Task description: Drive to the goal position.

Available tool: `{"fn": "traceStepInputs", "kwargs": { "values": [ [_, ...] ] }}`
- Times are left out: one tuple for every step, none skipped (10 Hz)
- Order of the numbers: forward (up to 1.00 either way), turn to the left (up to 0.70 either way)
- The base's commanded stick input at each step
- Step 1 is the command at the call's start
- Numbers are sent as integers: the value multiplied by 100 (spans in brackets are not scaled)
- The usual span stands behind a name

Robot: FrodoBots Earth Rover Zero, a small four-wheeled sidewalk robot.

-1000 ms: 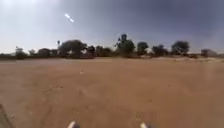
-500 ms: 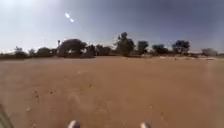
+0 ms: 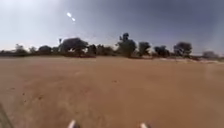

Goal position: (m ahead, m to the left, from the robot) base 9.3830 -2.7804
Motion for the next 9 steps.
{"fn": "traceStepInputs", "kwargs": {
  "values": [
    [70, 0],
    [70, 0],
    [70, 0],
    [70, 0],
    [70, 0],
    [70, 0],
    [70, 0],
    [70, 0],
    [70, 0]
  ]
}}
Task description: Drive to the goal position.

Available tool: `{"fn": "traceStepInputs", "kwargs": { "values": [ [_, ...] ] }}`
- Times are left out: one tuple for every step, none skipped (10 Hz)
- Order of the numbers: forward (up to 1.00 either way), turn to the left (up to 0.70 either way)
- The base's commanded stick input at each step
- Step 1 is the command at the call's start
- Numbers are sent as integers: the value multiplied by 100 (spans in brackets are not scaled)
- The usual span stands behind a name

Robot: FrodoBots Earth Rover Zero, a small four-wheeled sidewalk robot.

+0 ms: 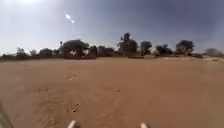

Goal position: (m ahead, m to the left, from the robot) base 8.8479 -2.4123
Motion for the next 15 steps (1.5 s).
{"fn": "traceStepInputs", "kwargs": {
  "values": [
    [70, 0],
    [70, 0],
    [70, 0],
    [70, 0],
    [70, -10],
    [70, -26],
    [70, -35],
    [70, -35],
    [70, 0],
    [70, 0],
    [70, 0],
    [70, 0],
    [70, 0],
    [70, 0],
    [70, 0]
  ]
}}
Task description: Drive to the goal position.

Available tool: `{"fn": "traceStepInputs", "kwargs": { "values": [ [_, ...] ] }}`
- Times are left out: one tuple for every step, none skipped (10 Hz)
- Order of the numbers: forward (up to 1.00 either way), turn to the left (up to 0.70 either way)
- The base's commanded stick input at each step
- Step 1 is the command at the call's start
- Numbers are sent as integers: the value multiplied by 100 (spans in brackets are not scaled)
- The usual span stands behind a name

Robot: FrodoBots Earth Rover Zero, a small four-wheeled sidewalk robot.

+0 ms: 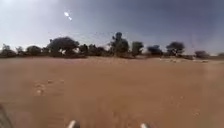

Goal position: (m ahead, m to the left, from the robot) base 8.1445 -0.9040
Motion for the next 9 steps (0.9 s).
{"fn": "traceStepInputs", "kwargs": {
  "values": [
    [70, 0],
    [70, 0],
    [70, 0],
    [70, 0],
    [70, 0],
    [70, 0],
    [70, 0],
    [70, 0],
    [70, 0]
  ]
}}
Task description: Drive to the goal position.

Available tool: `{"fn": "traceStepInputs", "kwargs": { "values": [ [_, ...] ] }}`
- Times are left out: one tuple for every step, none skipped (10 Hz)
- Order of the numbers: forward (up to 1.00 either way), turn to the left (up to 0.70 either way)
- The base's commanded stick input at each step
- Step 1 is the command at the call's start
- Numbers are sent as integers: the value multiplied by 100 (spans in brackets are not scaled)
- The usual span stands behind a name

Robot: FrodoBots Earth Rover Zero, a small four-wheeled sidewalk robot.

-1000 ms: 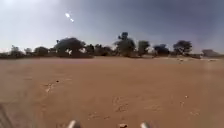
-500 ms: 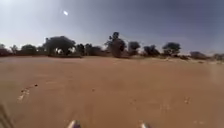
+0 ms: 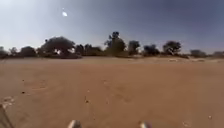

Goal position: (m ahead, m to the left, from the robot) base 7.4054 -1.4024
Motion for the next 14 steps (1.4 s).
{"fn": "traceStepInputs", "kwargs": {
  "values": [
    [70, 0],
    [70, 0],
    [70, 0],
    [70, 0],
    [70, 0],
    [70, 0],
    [70, 0],
    [70, 0],
    [70, 0],
    [70, 0],
    [70, 0],
    [70, 0],
    [70, 0],
    [70, 0]
  ]
}}
